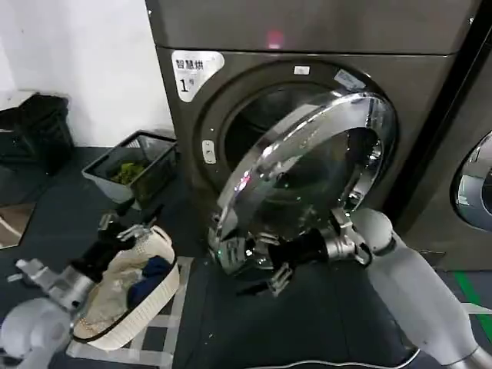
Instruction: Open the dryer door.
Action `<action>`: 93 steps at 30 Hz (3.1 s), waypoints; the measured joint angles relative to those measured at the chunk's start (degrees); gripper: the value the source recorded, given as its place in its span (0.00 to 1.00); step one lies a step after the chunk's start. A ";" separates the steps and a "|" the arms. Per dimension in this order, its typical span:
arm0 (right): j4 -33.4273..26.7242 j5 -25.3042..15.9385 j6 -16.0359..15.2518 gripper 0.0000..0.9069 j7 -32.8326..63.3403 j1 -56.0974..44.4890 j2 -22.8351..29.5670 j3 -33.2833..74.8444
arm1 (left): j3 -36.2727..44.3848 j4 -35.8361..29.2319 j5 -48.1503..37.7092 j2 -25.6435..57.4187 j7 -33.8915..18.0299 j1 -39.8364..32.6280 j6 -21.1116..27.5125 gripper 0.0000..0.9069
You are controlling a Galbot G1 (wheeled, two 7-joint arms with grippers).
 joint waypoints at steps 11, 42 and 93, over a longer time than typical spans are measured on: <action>3.53 1.83 2.80 1.00 -0.36 -7.15 -2.80 6.98 | 11.12 5.12 -0.23 3.45 2.39 -8.06 -1.39 1.00; 5.26 -7.47 3.75 1.00 15.31 -35.51 7.39 63.62 | 42.82 16.81 4.06 -6.37 11.06 -34.70 -0.90 1.00; 13.08 -14.23 -3.64 1.00 79.35 -45.18 10.03 107.38 | 71.00 40.01 10.95 -35.11 8.34 -57.56 -9.19 1.00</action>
